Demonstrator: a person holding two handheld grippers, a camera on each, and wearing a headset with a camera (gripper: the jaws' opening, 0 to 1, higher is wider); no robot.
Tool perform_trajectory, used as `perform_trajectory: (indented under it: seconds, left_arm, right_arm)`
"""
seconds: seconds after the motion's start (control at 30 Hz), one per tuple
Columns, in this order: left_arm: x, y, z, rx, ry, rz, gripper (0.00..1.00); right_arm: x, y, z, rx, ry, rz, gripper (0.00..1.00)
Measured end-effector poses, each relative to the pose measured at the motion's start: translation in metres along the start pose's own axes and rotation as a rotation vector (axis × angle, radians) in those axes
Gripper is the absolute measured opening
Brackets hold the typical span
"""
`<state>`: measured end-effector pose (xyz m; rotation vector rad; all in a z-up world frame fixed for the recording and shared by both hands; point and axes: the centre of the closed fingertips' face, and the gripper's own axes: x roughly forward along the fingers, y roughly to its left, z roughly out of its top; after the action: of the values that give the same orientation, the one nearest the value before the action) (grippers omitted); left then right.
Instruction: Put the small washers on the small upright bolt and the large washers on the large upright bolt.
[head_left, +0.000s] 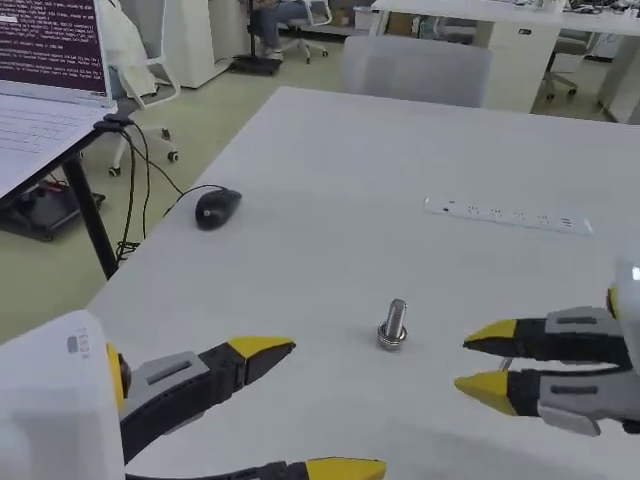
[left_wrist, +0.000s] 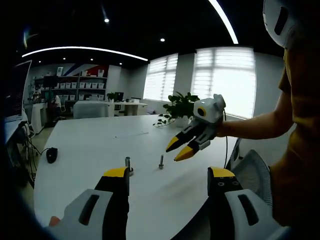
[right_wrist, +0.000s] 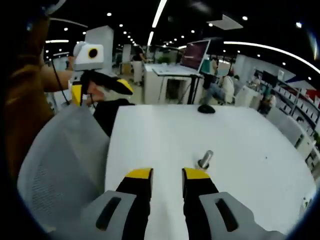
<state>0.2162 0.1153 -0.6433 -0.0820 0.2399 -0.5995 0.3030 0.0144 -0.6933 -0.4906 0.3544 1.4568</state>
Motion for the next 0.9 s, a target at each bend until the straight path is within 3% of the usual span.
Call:
perform_trajectory:
  seconds: [0.07, 0.1, 0.17, 0.3, 0.37, 0.5, 0.67, 0.9]
  left_arm:
    - [0.001, -0.001, -0.002, -0.004, 0.003, -0.001, 0.63]
    - [0.001, -0.002, -0.002, -0.009, 0.006, -0.001, 0.63]
    - [0.002, -0.004, -0.004, -0.017, 0.007, -0.005, 0.63]
    - [0.005, -0.009, -0.005, -0.019, 0.020, -0.016, 0.62]
    - [0.007, -0.011, -0.003, -0.016, 0.019, -0.019, 0.62]
    - [0.010, -0.013, 0.002, -0.001, 0.017, -0.021, 0.62]
    - [0.011, -0.017, 0.005, 0.008, 0.016, -0.030, 0.62]
    - [0.011, -0.017, 0.006, 0.012, 0.007, -0.034, 0.62]
  right_arm:
    - [-0.012, 0.006, -0.011, 0.037, 0.001, -0.029, 0.24]
    - [-0.019, 0.007, -0.012, 0.052, -0.029, -0.067, 0.24]
    - [-0.027, 0.013, -0.013, 0.094, -0.070, -0.075, 0.25]
    - [-0.046, 0.012, -0.013, 0.136, -0.134, -0.165, 0.29]
    - [-0.055, 0.010, -0.010, 0.167, -0.190, -0.211, 0.31]
    - [-0.065, 0.012, -0.017, 0.192, -0.204, -0.260, 0.36]
    - [-0.083, 0.013, -0.018, 0.232, -0.266, -0.329, 0.41]
    - [-0.102, 0.014, -0.021, 0.261, -0.275, -0.396, 0.45]
